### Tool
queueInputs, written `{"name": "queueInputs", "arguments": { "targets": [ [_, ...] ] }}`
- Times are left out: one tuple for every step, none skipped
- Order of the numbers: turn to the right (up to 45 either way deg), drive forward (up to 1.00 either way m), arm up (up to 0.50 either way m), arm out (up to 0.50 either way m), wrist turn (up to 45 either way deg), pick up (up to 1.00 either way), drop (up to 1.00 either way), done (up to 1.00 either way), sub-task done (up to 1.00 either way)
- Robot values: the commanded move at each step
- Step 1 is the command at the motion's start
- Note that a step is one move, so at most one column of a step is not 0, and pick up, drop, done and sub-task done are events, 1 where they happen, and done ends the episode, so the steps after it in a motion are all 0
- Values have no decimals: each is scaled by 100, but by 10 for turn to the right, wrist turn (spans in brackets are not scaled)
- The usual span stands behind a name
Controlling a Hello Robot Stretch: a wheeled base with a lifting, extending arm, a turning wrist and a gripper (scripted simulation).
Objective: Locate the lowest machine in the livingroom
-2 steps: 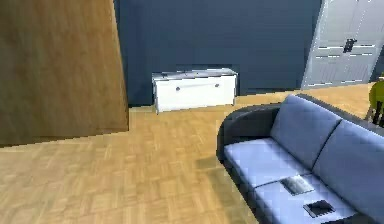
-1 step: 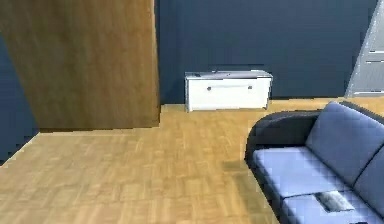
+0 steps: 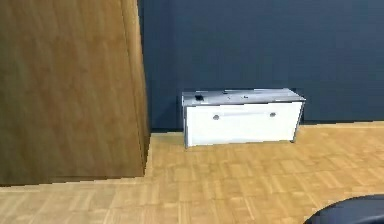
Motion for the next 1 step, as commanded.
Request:
{"name": "queueInputs", "arguments": {
  "targets": [
    [-30, 0, 0, 0, 0, 0, 0, 0, 0]
  ]
}}
